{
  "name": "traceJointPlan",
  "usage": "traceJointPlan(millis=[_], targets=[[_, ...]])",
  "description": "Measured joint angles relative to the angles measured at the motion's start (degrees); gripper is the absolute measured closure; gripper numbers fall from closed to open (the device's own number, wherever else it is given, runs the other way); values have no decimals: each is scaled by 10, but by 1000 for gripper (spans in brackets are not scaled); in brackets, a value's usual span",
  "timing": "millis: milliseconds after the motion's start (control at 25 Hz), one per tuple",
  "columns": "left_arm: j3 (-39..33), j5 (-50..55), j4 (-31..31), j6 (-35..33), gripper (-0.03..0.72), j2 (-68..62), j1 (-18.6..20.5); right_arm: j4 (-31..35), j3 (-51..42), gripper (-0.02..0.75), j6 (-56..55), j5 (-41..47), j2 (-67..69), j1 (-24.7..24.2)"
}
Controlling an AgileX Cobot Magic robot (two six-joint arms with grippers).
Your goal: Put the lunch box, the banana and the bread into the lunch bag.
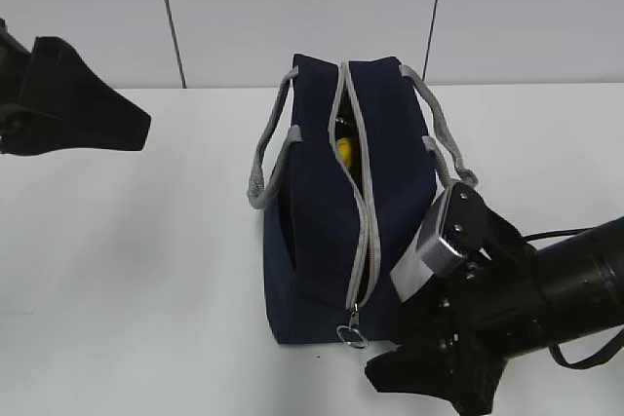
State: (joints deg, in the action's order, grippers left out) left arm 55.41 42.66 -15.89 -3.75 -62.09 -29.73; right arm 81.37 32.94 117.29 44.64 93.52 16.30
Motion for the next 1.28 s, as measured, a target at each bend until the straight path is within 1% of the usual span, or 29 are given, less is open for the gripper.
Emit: traceJointPlan(millis=[440,600,680,880,1120,1160,1280], targets=[[0,1,10,0,254,0,0,57,0,313,84,7,52,0],[0,5,19,0,254,0,0,68,1,320,101,10,61,21],[0,8,23,0,254,0,0,80,1,344,111,8,66,32],[0,10,24,0,254,0,0,129,1,395,129,-27,72,34],[0,10,24,0,254,0,0,187,1,409,170,-30,80,34],[0,10,24,0,254,0,0,190,1,424,173,-30,80,34],[0,10,24,0,254,0,0,194,1,501,175,-31,81,34]])
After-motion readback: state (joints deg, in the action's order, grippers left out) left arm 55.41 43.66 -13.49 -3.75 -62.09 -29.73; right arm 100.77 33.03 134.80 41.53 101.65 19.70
